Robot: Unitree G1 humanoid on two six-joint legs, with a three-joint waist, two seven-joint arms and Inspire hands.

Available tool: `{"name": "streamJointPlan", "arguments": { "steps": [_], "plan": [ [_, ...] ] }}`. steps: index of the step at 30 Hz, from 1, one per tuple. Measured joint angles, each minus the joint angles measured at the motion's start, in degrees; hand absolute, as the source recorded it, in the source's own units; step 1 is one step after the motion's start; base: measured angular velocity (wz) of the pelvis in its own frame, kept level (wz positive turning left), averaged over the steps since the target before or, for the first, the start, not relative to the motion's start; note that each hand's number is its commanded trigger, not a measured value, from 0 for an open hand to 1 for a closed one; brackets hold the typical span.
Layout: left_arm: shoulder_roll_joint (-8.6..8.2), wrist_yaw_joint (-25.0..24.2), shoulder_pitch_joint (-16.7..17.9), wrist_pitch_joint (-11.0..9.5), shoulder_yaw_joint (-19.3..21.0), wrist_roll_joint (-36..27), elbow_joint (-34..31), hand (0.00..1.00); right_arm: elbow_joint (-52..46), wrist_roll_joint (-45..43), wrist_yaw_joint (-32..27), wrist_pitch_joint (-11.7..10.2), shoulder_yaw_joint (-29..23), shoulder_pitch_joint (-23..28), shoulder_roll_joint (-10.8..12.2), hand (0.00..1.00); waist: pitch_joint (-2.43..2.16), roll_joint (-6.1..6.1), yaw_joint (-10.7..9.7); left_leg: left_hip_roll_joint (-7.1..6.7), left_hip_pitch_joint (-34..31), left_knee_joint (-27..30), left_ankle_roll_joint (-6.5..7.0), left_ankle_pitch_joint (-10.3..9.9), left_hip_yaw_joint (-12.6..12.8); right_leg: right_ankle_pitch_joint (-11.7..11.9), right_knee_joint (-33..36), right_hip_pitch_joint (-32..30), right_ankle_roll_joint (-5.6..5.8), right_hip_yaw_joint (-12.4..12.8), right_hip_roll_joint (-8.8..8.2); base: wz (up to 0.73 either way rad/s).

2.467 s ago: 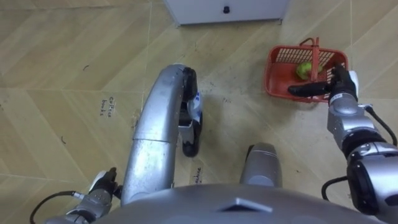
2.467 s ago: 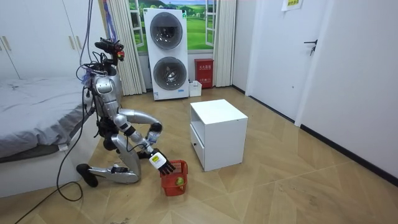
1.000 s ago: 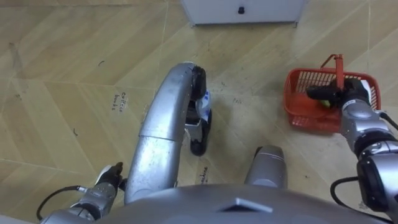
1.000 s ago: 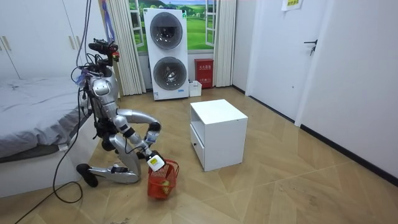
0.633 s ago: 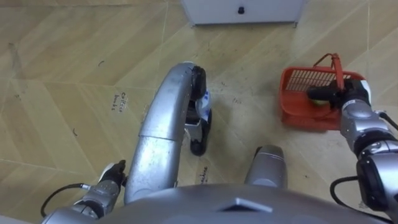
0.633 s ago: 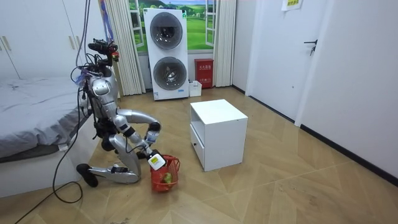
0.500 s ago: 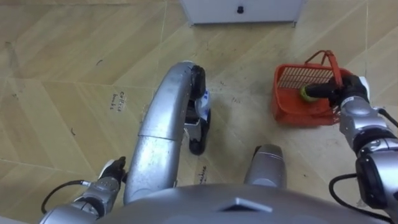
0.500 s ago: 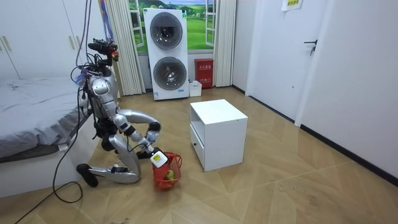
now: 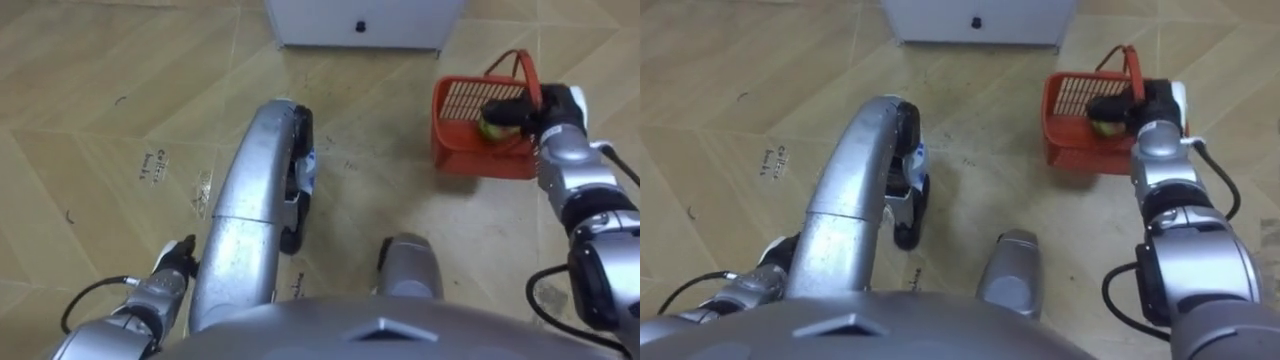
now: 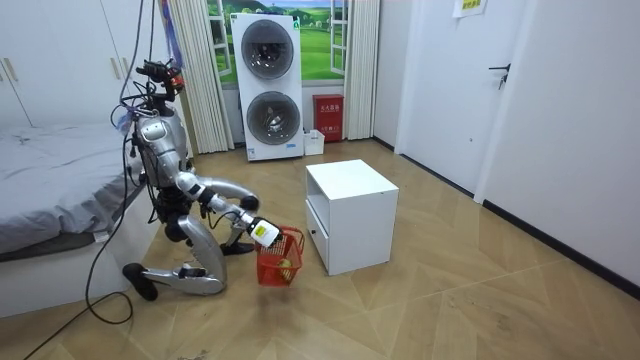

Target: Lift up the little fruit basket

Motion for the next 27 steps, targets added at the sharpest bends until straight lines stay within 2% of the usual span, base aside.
{"name": "streamJointPlan", "arguments": {
  "steps": [1, 5, 7, 11, 12, 13, 14, 15, 16, 17, 18, 19, 20, 21, 22, 23, 24, 25, 27],
  "plan": [
    [0.14, 0.0, -0.2, 0.0, 0.0, 0.0, -0.2, 0.00, -0.9, 0.0, -0.2, 0.0, 0.0, 0.0, 0.0, 1.00, -0.04, -0.02, -0.1, 0.02, 0.3, 0.2, 0.22, -0.2, 0.0, 0.0, -0.2, 0.4, -0.03, 0.0, -0.03, 0.00],
    [1.55, 0.2, -1.9, -0.1, 0.0, -0.1, -0.5, 0.00, -4.3, -0.2, -0.4, 0.0, 0.1, 0.0, 0.0, 1.00, -0.67, -0.53, -1.2, -0.30, 1.7, 0.6, 1.51, -1.4, 0.2, -0.1, -2.3, 2.8, -0.08, -0.3, 0.50, 0.02],
    [1.96, 0.8, -2.6, -0.1, 0.3, 0.0, -0.5, 0.00, -5.8, -0.4, -0.9, 0.0, 0.3, 0.0, 0.0, 1.00, -0.72, -0.67, -1.2, 0.18, 1.9, 0.5, 1.84, -1.7, 0.2, -0.5, -3.3, 2.9, 0.08, 0.2, 1.39, -0.07],
    [1.94, 1.9, -3.0, 0.0, 1.3, 0.2, -0.8, 0.00, -6.8, -1.2, -1.9, 0.0, 0.6, -0.4, 0.0, 1.00, -0.73, -0.86, -0.8, 0.81, 3.5, -1.8, 2.35, -2.0, 0.1, -1.2, -8.4, 2.8, 0.36, 2.6, 4.78, -0.13],
    [1.93, 2.5, -2.7, 0.1, 1.3, 0.7, -1.2, 0.00, -7.6, -1.2, -2.3, 0.2, 0.7, -0.4, 0.1, 1.00, -0.78, -0.75, -0.8, 1.22, 4.4, -3.6, 2.39, -2.0, 0.0, -1.2, -11.3, 2.7, 0.38, 3.3, 6.01, -0.18],
    [1.93, 2.7, -2.4, 0.3, 1.6, 1.1, -1.5, 0.00, -8.2, -1.2, -2.2, 0.5, 0.8, -0.4, 0.1, 1.00, -0.78, -0.72, -0.7, 1.60, 5.2, -4.9, 2.50, -1.9, 0.0, -1.2, -13.2, 2.7, 0.38, 3.6, 6.49, -0.27],
    [1.82, 2.8, -1.3, 0.9, 2.9, 2.7, -2.6, 0.00, -9.7, -1.2, -2.2, 1.0, 0.8, -0.4, 0.0, 1.00, -0.99, -0.39, -0.7, 1.98, 6.9, -8.1, 2.57, -1.8, -0.4, -1.2, -18.0, 2.8, 0.38, 3.9, 7.15, -0.39],
    [1.58, 2.8, -0.3, 1.4, 4.4, 5.0, -3.7, 0.00, -11.6, -1.2, -2.3, 1.3, 0.8, -0.4, -0.1, 1.00, -1.33, 0.20, -0.7, 2.72, 8.9, -11.9, 2.68, -1.4, -0.7, -1.2, -24.2, 3.1, 0.38, 3.6, 7.30, -0.43],
    [1.47, 2.8, 0.0, 1.9, 5.2, 5.9, -3.9, 0.00, -12.7, -1.2, -2.5, 1.5, 0.8, -0.4, -0.1, 1.00, -1.42, 0.35, -0.8, 2.76, 10.2, -14.3, 2.54, -1.1, -0.9, -1.2, -28.1, 3.7, 0.38, 3.3, 7.14, -0.40],
    [1.51, 2.8, 0.3, 2.7, 5.8, 6.3, -4.0, 0.00, -14.9, -1.1, -2.8, 2.0, 0.7, -0.4, 0.0, 1.00, -1.56, 0.61, -1.1, 2.69, 13.5, -19.6, 2.65, -0.2, -0.8, -1.0, -36.6, 5.9, 0.49, 2.3, 6.65, -0.31],
    [1.56, 2.9, 0.9, 3.2, 7.0, 6.3, -4.9, 0.00, -17.3, -1.0, -3.1, 2.2, 0.5, -0.3, 0.0, 1.00, -1.78, 0.92, -1.6, 2.41, 17.2, -25.2, 2.86, 0.6, -0.6, 0.7, -45.4, 8.7, 0.87, 1.6, 6.44, -0.26],
    [1.59, 3.0, 1.3, 3.5, 8.0, 6.3, -5.6, 0.00, -18.7, -1.0, -3.5, 2.4, 0.5, -0.2, 0.0, 1.00, -1.85, 0.93, -1.7, 2.30, 19.2, -27.9, 3.21, 1.1, -0.3, 2.4, -49.2, 9.9, 0.90, 1.2, 6.42, -0.25],
    [1.63, 3.6, 2.2, 3.9, 9.9, 6.3, -7.1, 0.00, -22.1, -1.0, -4.3, 2.6, 0.1, 0.6, -0.2, 1.00, -2.11, 1.15, -1.7, 2.25, 23.5, -33.2, 3.85, 1.9, 0.6, 8.0, -54.9, 11.6, 1.14, 0.8, 6.06, -0.26],
    [1.97, 4.4, 3.1, 4.0, 10.4, 6.2, -8.8, 0.00, -24.7, -1.0, -5.2, 2.6, 0.0, 1.6, -0.4, 1.00, -2.36, 1.42, -1.7, 1.72, 27.8, -38.9, 4.11, 2.7, 0.8, 16.1, -58.6, 12.3, 0.81, 0.7, 5.84, -0.22],
    [2.28, 4.6, 3.0, 4.1, 10.5, 6.2, -9.7, 0.00, -25.6, -1.2, -5.5, 2.6, -0.3, 2.2, -0.4, 1.00, -2.40, 1.47, -1.8, 1.35, 30.2, -41.8, 4.20, 3.3, 0.7, 20.9, -60.0, 12.5, 0.96, 0.7, 5.81, -0.15],
    [2.71, 5.2, 3.1, 4.1, 10.9, 6.1, -10.3, 0.00, -26.4, -2.5, -5.9, 2.6, -1.2, 3.5, -0.3, 1.00, -2.50, 1.60, -1.5, 0.94, 35.1, -47.7, 4.39, 4.7, 0.2, 28.1, -61.6, 12.6, 1.11, 0.6, 5.83, -0.24],
    [3.10, 5.8, 2.6, 4.0, 11.0, 6.1, -10.5, 0.00, -26.7, -3.7, -5.9, 2.6, -1.7, 4.5, -0.2, 1.00, -2.56, 1.73, -0.5, 0.97, 40.0, -53.1, 4.16, 6.0, -0.4, 26.8, -61.4, 11.0, 1.30, 0.4, 5.71, -0.33],
    [3.14, 6.2, 2.4, 4.0, 11.0, 5.7, -10.5, 0.00, -27.0, -3.8, -5.8, 2.6, -1.7, 5.0, -0.2, 1.00, -2.70, 1.96, -0.2, 1.03, 42.3, -55.8, 3.96, 6.7, -0.8, 25.2, -61.0, 9.5, 1.44, -0.2, 5.77, -0.44],
    [3.04, 6.6, 2.2, 3.6, 11.1, 5.6, -10.5, 0.00, -27.2, -5.7, -5.8, 2.6, -1.7, 6.5, -0.2, 1.00, -3.46, 3.44, 0.6, 2.46, 49.9, -65.0, 2.78, 9.3, -2.1, 18.3, -65.7, 4.0, 1.49, -3.1, 6.16, -0.38]
  ]
}}
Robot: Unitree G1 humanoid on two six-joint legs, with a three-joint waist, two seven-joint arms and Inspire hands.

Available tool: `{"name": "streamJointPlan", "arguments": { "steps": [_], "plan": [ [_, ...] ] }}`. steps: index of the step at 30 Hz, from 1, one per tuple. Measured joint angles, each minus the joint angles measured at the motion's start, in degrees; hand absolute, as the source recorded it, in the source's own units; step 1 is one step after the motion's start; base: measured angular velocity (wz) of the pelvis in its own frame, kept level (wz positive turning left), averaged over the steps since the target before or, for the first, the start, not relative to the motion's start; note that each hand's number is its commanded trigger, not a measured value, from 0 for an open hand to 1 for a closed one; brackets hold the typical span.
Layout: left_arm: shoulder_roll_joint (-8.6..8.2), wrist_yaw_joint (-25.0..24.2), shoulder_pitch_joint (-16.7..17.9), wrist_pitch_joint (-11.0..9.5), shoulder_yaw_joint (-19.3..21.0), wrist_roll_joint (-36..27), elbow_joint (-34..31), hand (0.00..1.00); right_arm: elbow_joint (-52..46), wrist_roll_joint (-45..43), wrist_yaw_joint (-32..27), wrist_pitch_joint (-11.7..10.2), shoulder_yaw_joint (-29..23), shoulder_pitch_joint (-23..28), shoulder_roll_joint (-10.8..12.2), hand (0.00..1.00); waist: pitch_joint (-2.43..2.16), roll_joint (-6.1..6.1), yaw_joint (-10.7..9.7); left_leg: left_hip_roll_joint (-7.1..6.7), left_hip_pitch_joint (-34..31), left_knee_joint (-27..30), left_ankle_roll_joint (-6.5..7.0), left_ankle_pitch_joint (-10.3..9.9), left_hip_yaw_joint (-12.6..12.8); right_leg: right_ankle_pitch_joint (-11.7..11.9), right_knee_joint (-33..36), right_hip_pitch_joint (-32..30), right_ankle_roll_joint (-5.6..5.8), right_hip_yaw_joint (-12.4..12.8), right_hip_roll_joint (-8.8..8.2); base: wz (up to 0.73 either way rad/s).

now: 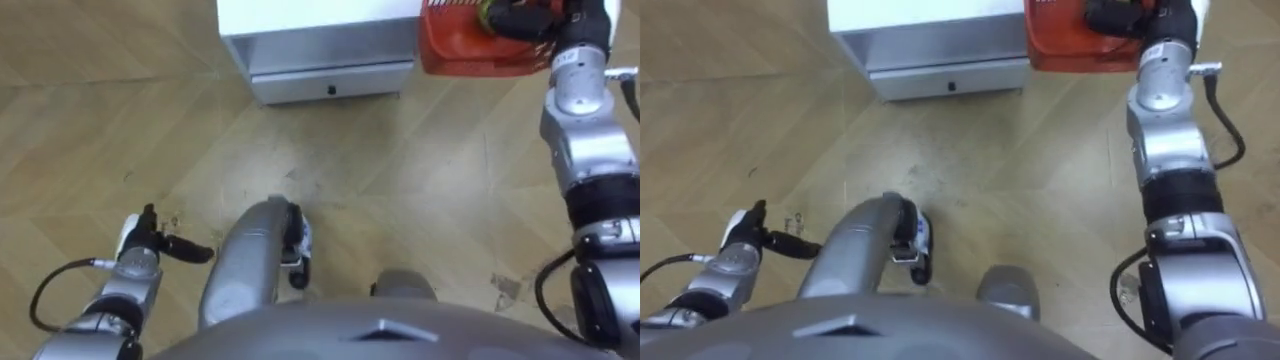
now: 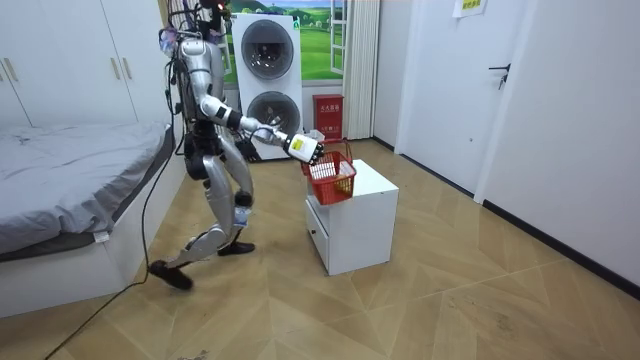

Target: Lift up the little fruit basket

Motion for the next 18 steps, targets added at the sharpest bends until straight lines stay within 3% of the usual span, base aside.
{"name": "streamJointPlan", "arguments": {
  "steps": [1, 3, 4, 5, 6, 7, 8, 9, 10, 11, 12, 14, 18],
  "plan": [
    [-0.11, 0.0, 0.1, -0.2, 0.0, 0.0, 0.0, 0.00, -0.1, 0.0, 0.0, 0.0, 0.0, 0.5, 0.0, 1.00, -0.22, 0.47, 0.0, 0.42, 1.8, -1.9, -0.45, 0.5, -0.8, -1.0, -3.0, -0.9, 0.06, -1.3, 0.06, -0.17],
    [-0.12, 0.0, 0.1, -1.0, 0.0, -0.2, -0.2, 0.00, -3.0, 0.0, 0.1, -0.1, 0.0, 4.8, 0.0, 1.00, -0.37, 0.58, -0.9, 1.85, 7.4, -7.7, -1.94, 2.7, -2.0, -1.0, -20.3, -1.6, -0.40, -5.3, 0.36, 0.18],
    [-0.23, 0.0, 0.2, -1.2, 0.0, -0.2, -0.2, 0.00, -3.9, 0.0, 0.0, -0.1, 0.0, 5.6, 0.0, 1.00, -0.30, 0.42, -1.0, 2.19, 8.5, -8.3, -2.05, 2.8, -2.0, -0.2, -25.0, -1.7, -0.66, -5.7, 0.99, 0.30],
    [-0.96, 0.0, 0.4, -1.5, 0.4, -0.3, -0.2, 0.00, -5.0, 0.0, -0.1, -0.6, 0.0, 7.1, -0.1, 1.00, -0.19, 0.34, -1.2, 3.01, 10.1, -9.1, -2.98, 3.1, -2.0, 2.4, -27.9, -1.5, -1.09, -5.7, 1.61, -0.06],
    [-1.59, 0.0, 1.9, -1.8, 0.8, -0.6, -0.9, 0.00, -6.0, 0.6, 0.0, -0.7, 0.1, 7.8, 0.0, 1.00, -0.38, 0.03, -0.2, 4.02, 12.4, -12.2, -4.74, 4.3, -1.7, 3.4, -31.3, 0.9, -2.39, -5.9, 3.16, -0.24],
    [-2.02, 0.0, 2.8, -2.1, 1.4, -0.8, -1.1, 0.00, -6.6, 1.1, 0.0, -0.7, 0.2, 7.9, 0.1, 1.00, -0.27, 0.08, 0.2, 4.55, 13.3, -13.8, -5.57, 4.8, -1.6, 4.5, -33.1, 2.0, -3.03, -6.1, 4.23, -0.32],
    [-2.19, 0.0, 4.4, -2.5, 1.6, -1.2, -1.2, 0.00, -7.4, 2.1, -0.1, -0.7, 0.2, 8.1, 0.7, 1.00, 0.20, -0.52, -0.1, 5.42, 13.2, -14.7, -6.10, 5.6, -1.4, 6.1, -37.5, 4.8, -3.77, -5.7, 5.75, -0.04],
    [-2.41, 0.0, 5.6, -2.3, 1.8, -1.1, -1.3, 0.00, -8.2, 2.5, -0.2, -0.7, 0.1, 8.3, 0.9, 1.00, 0.09, -0.95, -0.3, 5.11, 12.9, -18.8, -6.05, 6.5, -1.4, 7.1, -40.5, 6.8, -4.05, -5.4, 6.29, 0.14],
    [-2.58, 0.0, 6.1, -2.1, 2.0, -1.1, -1.5, 0.00, -8.7, 2.5, -0.2, -0.7, 0.1, 8.2, 0.8, 1.00, 0.03, -1.23, -0.3, 5.11, 12.3, -21.9, -5.99, 8.7, -1.3, 7.4, -41.8, 7.4, -4.08, -5.6, 6.72, 0.00],
    [-2.73, 0.0, 6.9, -1.4, 2.7, -1.0, -2.0, 0.00, -9.7, 2.4, 0.0, -0.8, 0.1, 8.2, 1.0, 1.00, 0.06, -1.88, 0.3, 5.23, 11.8, -24.4, -5.38, 13.7, -0.8, 7.6, -43.1, 8.3, -4.21, -5.7, 7.50, 0.00],
    [-2.85, 0.0, 8.8, -0.8, 3.7, -1.0, -1.9, 0.00, -11.0, 2.3, 0.6, -0.8, 0.3, 8.8, 1.7, 1.00, -0.22, -2.71, 0.4, 5.43, 13.6, -25.8, -5.47, 14.4, -0.7, 8.4, -45.6, 10.1, -4.02, -6.7, 7.81, 0.08],
    [-2.94, 0.0, 10.3, 0.3, 3.8, -0.6, -2.0, 0.00, -13.8, 0.9, 1.4, -0.8, 0.1, 9.6, 1.7, 1.00, -0.17, -3.00, 0.4, 5.41, 15.2, -26.9, -5.48, 14.4, -1.2, 9.3, -49.5, 12.9, -3.86, -8.9, 8.13, 0.18],
    [-3.31, -0.1, 12.8, 2.3, 5.2, 0.5, -3.8, 0.00, -18.6, -0.1, 2.1, -1.1, 0.2, 9.6, 1.7, 1.00, -0.01, -2.64, 0.9, 4.71, 18.0, -27.8, -5.52, 14.4, -1.3, 10.1, -53.4, 17.2, -3.70, -10.9, 8.20, 0.03]
  ]
}}
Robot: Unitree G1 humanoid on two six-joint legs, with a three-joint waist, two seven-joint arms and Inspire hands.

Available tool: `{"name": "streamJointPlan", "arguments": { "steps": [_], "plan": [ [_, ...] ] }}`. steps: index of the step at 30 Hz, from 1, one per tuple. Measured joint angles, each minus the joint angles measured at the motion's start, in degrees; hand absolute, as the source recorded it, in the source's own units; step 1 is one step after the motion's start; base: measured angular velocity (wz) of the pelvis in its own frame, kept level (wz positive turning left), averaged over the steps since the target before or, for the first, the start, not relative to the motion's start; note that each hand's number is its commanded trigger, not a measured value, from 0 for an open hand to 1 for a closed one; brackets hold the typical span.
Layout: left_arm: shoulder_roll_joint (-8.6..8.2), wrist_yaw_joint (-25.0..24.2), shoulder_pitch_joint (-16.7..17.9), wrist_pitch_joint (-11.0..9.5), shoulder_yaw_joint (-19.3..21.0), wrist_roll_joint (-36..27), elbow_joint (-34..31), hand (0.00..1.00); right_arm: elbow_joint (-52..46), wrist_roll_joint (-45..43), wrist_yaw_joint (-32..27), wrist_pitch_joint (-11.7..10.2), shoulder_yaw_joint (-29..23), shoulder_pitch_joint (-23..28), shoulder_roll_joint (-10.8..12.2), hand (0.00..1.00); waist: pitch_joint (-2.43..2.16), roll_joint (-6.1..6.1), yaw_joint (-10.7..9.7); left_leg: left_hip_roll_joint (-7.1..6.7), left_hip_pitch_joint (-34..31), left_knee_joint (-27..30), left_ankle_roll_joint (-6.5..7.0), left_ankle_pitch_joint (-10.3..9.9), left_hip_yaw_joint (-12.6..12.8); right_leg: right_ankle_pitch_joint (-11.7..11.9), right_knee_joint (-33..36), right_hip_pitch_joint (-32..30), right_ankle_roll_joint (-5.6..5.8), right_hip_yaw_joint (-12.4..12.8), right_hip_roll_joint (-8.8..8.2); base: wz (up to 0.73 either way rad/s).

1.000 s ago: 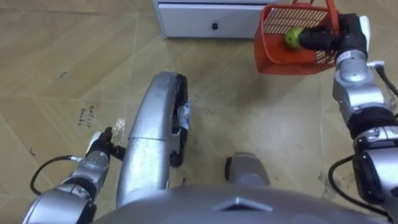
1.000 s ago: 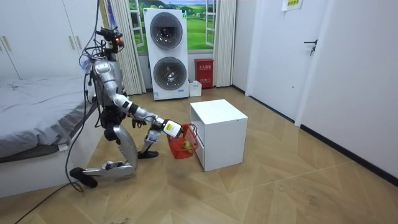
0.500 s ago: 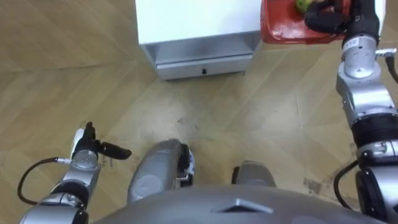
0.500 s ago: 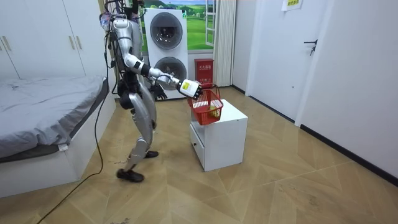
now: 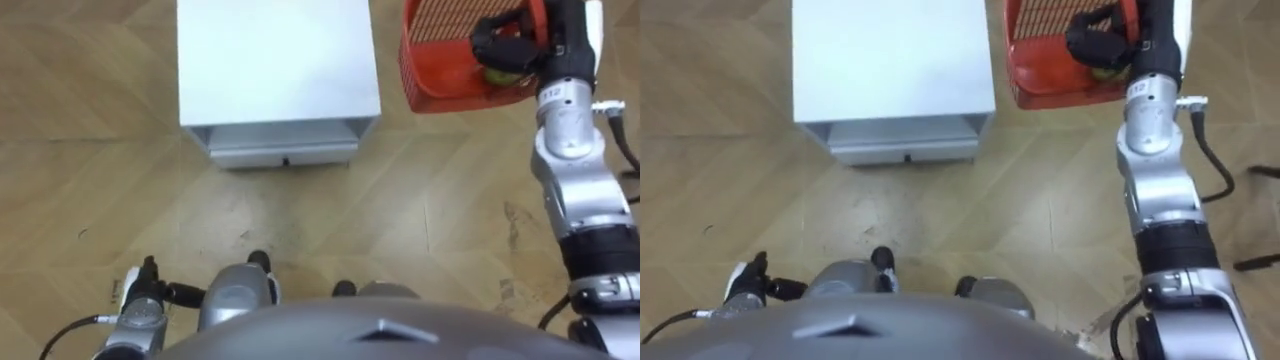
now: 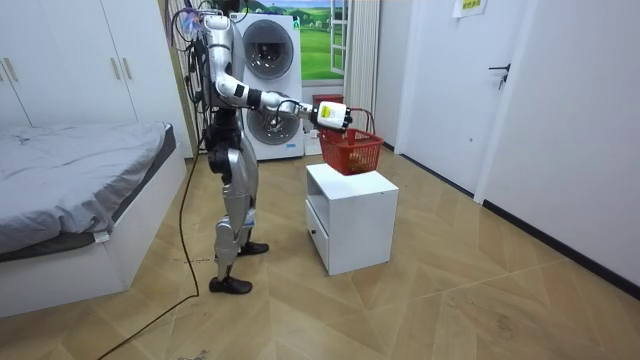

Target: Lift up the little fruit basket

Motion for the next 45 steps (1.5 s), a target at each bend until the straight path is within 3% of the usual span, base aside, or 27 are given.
{"name": "streamJointPlan", "arguments": {
  "steps": [5, 8, 15, 23, 28, 31, 34, 36, 38, 39, 41, 43, 44, 45],
  "plan": [
    [-0.90, -0.3, -0.1, 0.2, 1.6, 0.1, -1.6, 0.00, 0.0, 0.1, 1.8, 0.0, 0.0, 0.3, 0.1, 1.00, 0.03, 0.36, 0.9, -0.13, 1.5, -1.6, 0.00, 0.0, -0.2, 0.0, -0.1, 1.2, 0.01, -1.2, 0.46, 0.08],
    [-2.00, -0.4, -0.1, 0.2, 2.4, 0.1, -2.0, 0.00, 0.0, 0.1, 2.7, 0.0, 0.0, 0.5, 1.4, 1.00, 0.03, 0.37, 0.9, -0.22, 1.7, -1.7, -0.02, 0.0, -0.7, 0.0, -0.1, 1.6, 0.01, -1.4, 0.57, 0.07],
    [-2.04, -0.5, 0.2, 0.3, 2.6, 0.1, -1.9, 0.00, 0.1, 0.0, 5.5, 0.1, 0.2, 1.7, 3.4, 1.00, 0.10, 0.40, 1.3, -0.55, 2.8, -1.9, -0.02, 0.0, -0.8, 0.0, -0.2, 2.6, 0.04, -1.5, 0.41, 0.02],
    [-2.19, -0.5, 0.9, 0.2, 2.6, 0.2, -1.9, 0.00, 0.1, 0.1, 6.7, 0.1, 0.0, 2.8, 3.7, 1.00, 0.07, 0.46, 1.9, -0.57, 2.5, -1.6, -0.01, 0.0, -1.2, 0.1, 0.3, 2.6, -0.12, -2.5, 0.25, 0.02],
    [-3.12, -1.5, 1.6, 0.3, 3.2, 0.7, -1.8, 0.00, -0.4, -2.6, 7.9, 0.1, 0.0, 2.8, 3.7, 1.00, -0.12, 1.92, 2.6, -0.57, 2.7, -0.9, 0.26, -0.3, -0.7, 0.1, 1.2, 2.5, -0.06, -2.6, -0.09, -0.05],
    [-3.30, -2.0, 1.9, 0.3, 3.2, 0.7, -1.8, 0.00, -0.5, -3.2, 9.1, 0.3, 0.1, 2.8, 5.4, 1.00, -0.08, 2.88, 2.5, -0.81, 3.2, -1.0, 0.48, -0.4, -0.2, -0.3, 2.5, 2.5, 0.50, -2.3, -0.58, -0.06],
    [-3.30, -2.9, 1.4, 0.3, 3.2, 1.9, -1.9, 0.00, -0.6, -3.7, 9.2, 0.4, 0.1, 2.6, 6.0, 1.00, -0.02, 3.13, 2.5, -1.41, 3.5, -0.6, 1.24, -1.1, 0.2, -1.4, 6.7, 1.3, 1.59, -2.6, -2.36, 0.02],
    [-3.35, -3.6, 1.0, 0.3, 3.1, 1.9, -1.8, 0.00, -0.6, -3.0, 9.2, 0.4, 0.0, 2.5, 6.0, 1.00, 0.11, 3.02, 2.3, -2.64, 3.8, -0.7, 2.25, -1.8, 0.2, -2.3, 13.0, -1.0, 2.71, -2.6, -4.30, 0.04],
    [-3.29, -4.2, 1.0, 0.3, 3.1, 2.0, -1.8, 0.00, -0.3, -2.8, 9.6, 0.4, 0.0, 2.5, 6.1, 1.00, 0.34, 2.85, 2.4, -3.56, 4.8, -0.5, 3.29, -2.4, 0.7, -2.4, 18.2, -2.4, 2.80, -2.6, -6.07, 0.00],
    [-3.17, -4.3, 1.0, 0.2, 3.1, 2.0, -1.8, 0.00, 0.1, -2.6, 9.6, 0.4, 0.0, 2.5, 6.1, 1.00, 0.81, 2.69, 2.4, -3.91, 5.4, 0.4, 4.17, -3.1, 0.8, -2.3, 21.4, -3.0, 2.78, -2.6, -7.36, 0.04],
    [-2.68, -4.4, 1.0, 0.1, 2.7, 1.9, -1.6, 0.00, 0.2, -2.7, 9.6, 0.4, 0.1, 2.7, 6.1, 1.00, 0.87, 2.33, 2.3, -4.79, 5.4, 1.5, 5.28, -4.1, 1.0, -1.6, 25.3, -4.6, 2.87, -2.3, -8.91, 0.02],
    [-2.10, -5.0, 0.9, 0.0, 2.5, 1.9, -1.7, 0.00, 0.5, -3.9, 9.4, 0.4, 0.1, 2.7, 6.1, 1.00, 0.81, 2.74, 2.4, -4.81, 5.1, 2.8, 6.21, -5.1, 0.4, 0.6, 27.7, -6.2, 2.62, -1.8, -9.23, 0.01],
    [-1.57, -5.1, 0.8, -0.1, 2.1, 1.9, -1.7, 0.00, 1.1, -4.6, 9.2, 0.4, 0.1, 2.7, 6.3, 1.00, 1.04, 3.21, 2.2, -4.77, 5.1, 3.7, 6.76, -5.6, -0.4, 1.4, 29.0, -7.6, 2.29, -0.7, -8.97, 0.16],
    [-0.95, -5.0, 0.5, -0.2, 1.7, 1.9, -1.7, 0.00, 2.2, -4.6, 9.1, 0.4, 0.1, 2.7, 6.3, 1.00, 1.04, 3.41, 2.0, -4.49, 4.8, 4.2, 7.10, -5.7, -0.9, 0.3, 27.9, -8.4, 2.95, 0.4, -8.04, 0.20]
  ]
}}
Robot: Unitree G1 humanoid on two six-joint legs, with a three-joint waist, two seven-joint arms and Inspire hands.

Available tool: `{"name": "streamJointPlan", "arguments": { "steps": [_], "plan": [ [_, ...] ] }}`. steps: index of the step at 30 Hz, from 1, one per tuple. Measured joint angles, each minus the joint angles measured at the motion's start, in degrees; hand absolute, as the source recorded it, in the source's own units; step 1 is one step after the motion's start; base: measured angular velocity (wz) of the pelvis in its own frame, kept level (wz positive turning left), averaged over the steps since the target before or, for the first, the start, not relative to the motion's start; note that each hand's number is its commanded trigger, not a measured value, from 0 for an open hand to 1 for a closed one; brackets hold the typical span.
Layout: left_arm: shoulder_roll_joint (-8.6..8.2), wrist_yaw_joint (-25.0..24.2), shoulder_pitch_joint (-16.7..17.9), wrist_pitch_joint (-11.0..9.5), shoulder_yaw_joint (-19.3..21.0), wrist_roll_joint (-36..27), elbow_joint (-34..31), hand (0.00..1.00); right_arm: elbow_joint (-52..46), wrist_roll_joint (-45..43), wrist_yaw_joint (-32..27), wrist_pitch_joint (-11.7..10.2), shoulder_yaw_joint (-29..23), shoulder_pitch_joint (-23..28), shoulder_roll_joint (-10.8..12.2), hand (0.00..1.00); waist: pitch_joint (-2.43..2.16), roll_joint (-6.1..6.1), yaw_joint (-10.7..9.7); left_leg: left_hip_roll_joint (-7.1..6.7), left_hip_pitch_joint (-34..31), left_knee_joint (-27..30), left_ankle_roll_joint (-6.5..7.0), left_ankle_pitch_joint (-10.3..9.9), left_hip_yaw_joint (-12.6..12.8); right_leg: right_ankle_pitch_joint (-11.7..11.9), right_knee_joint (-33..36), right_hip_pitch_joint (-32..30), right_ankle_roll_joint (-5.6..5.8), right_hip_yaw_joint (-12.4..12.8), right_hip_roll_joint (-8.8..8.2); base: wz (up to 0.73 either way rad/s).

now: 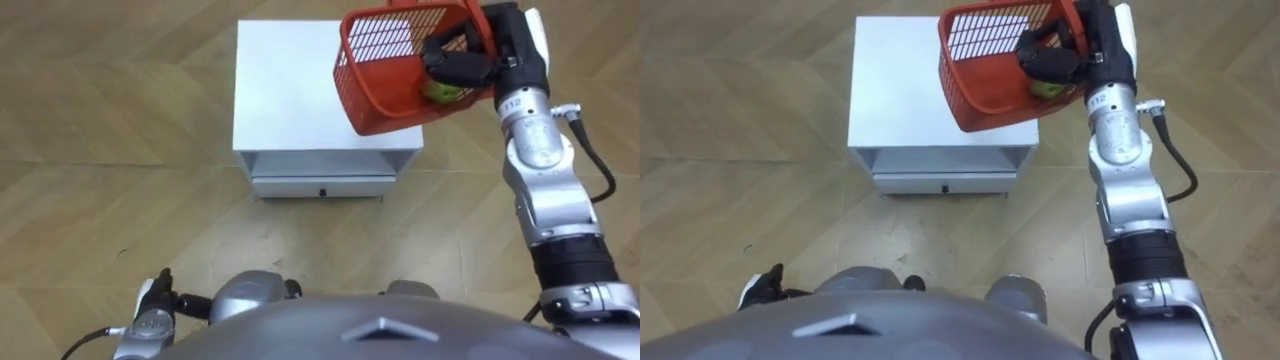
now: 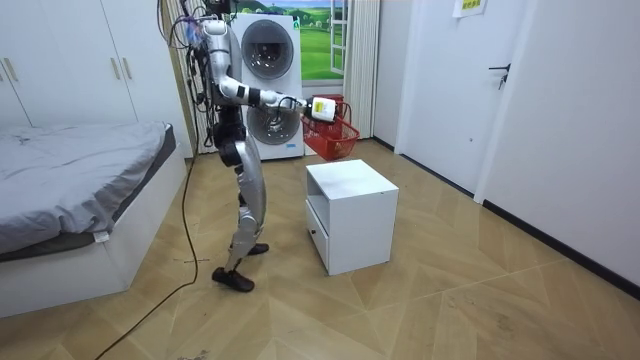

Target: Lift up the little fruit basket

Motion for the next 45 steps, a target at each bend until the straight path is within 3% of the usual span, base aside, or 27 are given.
{"name": "streamJointPlan", "arguments": {
  "steps": [2, 4, 5, 6, 7, 8, 9, 13, 18, 22, 26, 30, 35, 43, 44, 45],
  "plan": [
    [0.81, 0.1, -0.4, -0.1, -0.6, 0.0, -0.2, 0.00, 0.8, 0.4, 0.2, 0.0, 0.1, 0.0, 0.0, 1.00, -0.21, -0.28, 0.2, 0.08, -0.8, 0.1, 0.40, 0.0, -0.5, -0.9, -4.9, -1.9, 0.37, 0.4, 1.85, 0.22],
    [0.83, 0.3, -0.8, -0.5, -0.7, 0.1, -0.2, 0.00, 1.2, -0.1, 1.0, 0.0, 0.0, 0.0, 0.0, 1.00, -0.26, -0.17, 0.4, 0.03, -0.9, 0.0, 0.61, -0.1, -1.1, -0.4, -12.1, -2.7, -0.24, 0.8, 3.99, 0.22],
    [0.76, 0.8, -0.8, -0.8, -0.7, 0.6, -0.2, 0.00, 1.4, -0.7, 1.3, 0.0, 0.1, 0.0, 0.1, 1.00, -0.37, -0.19, 0.5, -0.17, -0.7, -0.2, 0.66, -0.1, -1.4, 1.5, -16.9, -2.4, -1.06, 1.6, 5.38, 0.23],
    [0.79, 1.1, -0.5, -0.9, -0.6, 0.7, -0.1, 0.00, 1.4, -0.9, 1.7, 0.0, 0.1, 0.0, 0.1, 1.00, -0.50, -0.18, 0.6, -0.45, -0.2, -0.7, 0.67, -0.2, -1.7, 5.6, -20.0, -2.1, -1.28, 1.8, 6.61, 0.23],
    [0.88, 1.1, -0.3, -0.9, -0.6, 0.8, -0.1, 0.00, 1.4, -1.0, 2.0, 0.0, 0.1, 0.0, 0.1, 1.00, -0.57, -0.21, 0.6, -0.71, 0.0, -1.2, 0.65, -0.2, -1.9, 7.6, -20.8, -1.9, -1.92, 1.8, 6.93, 0.14],
    [0.57, 1.2, 0.5, -0.8, -0.6, 1.4, 0.1, 0.00, 1.4, -1.1, 2.3, 0.0, 0.0, -0.2, -0.3, 1.00, -1.06, 0.60, 0.6, -0.64, 0.6, -2.0, 0.59, -0.3, -2.1, 7.6, -22.0, -0.9, -2.18, 1.2, 7.36, 0.15],
    [0.51, 1.2, 1.2, -0.7, -0.6, 2.3, 0.1, 0.00, 1.4, -1.0, 2.4, 0.0, 0.0, -0.5, -0.3, 1.00, -1.08, 1.49, 0.5, -0.53, 0.9, -2.8, 0.54, -0.3, -2.8, 7.7, -23.1, 0.0, -2.17, 0.9, 7.72, 0.14],
    [0.49, 1.4, 2.2, 0.5, -0.4, 5.4, 0.2, 0.00, 2.4, -0.8, 2.5, 0.1, 0.3, -0.5, -0.3, 1.00, -1.01, 1.92, 1.8, -0.07, 2.3, -4.4, 0.30, -0.3, -3.0, 7.5, -23.7, 1.0, -2.28, 0.3, 7.83, 0.04],
    [-0.32, 1.1, 3.2, 2.0, -0.3, 5.6, 0.8, 0.00, 5.0, 1.0, 2.4, 0.9, 0.5, -3.1, -0.1, 1.00, -0.27, 0.84, 2.9, -0.05, 2.3, -4.9, 0.28, -0.3, -3.4, 7.5, -24.0, 1.0, -2.27, -0.1, 8.15, 0.02],
    [-0.30, 0.9, 2.6, 2.8, -0.8, 5.6, 2.1, 0.00, 8.8, 1.2, 1.2, 1.0, 1.1, -5.3, -0.1, 1.00, -0.23, 0.07, 3.6, -0.11, 1.5, -4.7, 0.25, -0.4, -4.2, 7.5, -24.7, 0.9, -2.21, -0.6, 8.17, 0.11],
    [-0.25, 0.0, 2.2, 3.2, -1.8, 6.8, 2.3, 0.00, 15.3, 0.6, 0.2, 1.0, 3.4, -9.3, 0.0, 1.00, -0.03, 0.56, 4.5, -0.16, 0.1, -3.7, 0.25, -0.4, -4.7, 7.6, -24.9, 0.0, -2.18, -1.5, 8.05, 0.08],
    [-0.27, 0.0, 2.1, 3.9, -1.9, 6.8, 2.8, 0.00, 19.9, 0.6, -0.9, 1.1, 4.4, -11.3, 0.1, 1.00, -0.27, 1.59, 5.8, -0.17, -1.2, -3.5, 0.25, -0.4, -4.9, 7.5, -24.8, -0.9, -2.13, -2.2, 7.72, 0.04],
    [-0.31, 0.0, 2.1, 4.7, -2.1, 7.3, 3.4, 0.00, 22.7, 0.1, -1.4, 1.1, 4.4, -14.0, 0.0, 1.00, -0.30, 1.79, 6.0, -0.22, -2.8, -2.9, 0.23, -0.4, -4.6, 7.4, -24.8, -2.1, -2.13, -3.0, 7.57, 0.06],
    [-0.30, -1.8, 1.4, 5.6, -5.3, 7.6, 4.4, 0.00, 30.1, 1.0, -3.3, 1.0, 4.4, -16.5, -0.3, 1.00, 0.27, 2.77, 6.6, -0.22, -4.0, -2.8, 0.21, -0.4, -5.7, 7.4, -24.9, -2.6, -2.14, -4.6, 7.41, 0.07],
    [-0.30, -2.2, 1.2, 5.6, -5.7, 7.6, 4.5, 0.00, 30.8, 1.6, -3.3, 1.1, 4.4, -16.5, -0.5, 0.56, 0.21, 2.92, 6.7, -0.24, -4.6, -2.8, 0.20, -0.4, -6.0, 7.4, -24.8, -3.0, -2.15, -4.6, 7.37, 0.08],
    [-0.32, -2.7, 1.1, 5.6, -5.8, 7.6, 4.5, 0.00, 31.4, 2.5, -3.3, 1.1, 4.4, -16.5, -0.7, 0.00, 0.23, 3.06, 6.7, -0.24, -4.9, -2.6, 0.16, -0.4, -6.0, 7.4, -24.9, -3.4, -2.16, -4.6, 7.39, 0.06]
  ]
}}
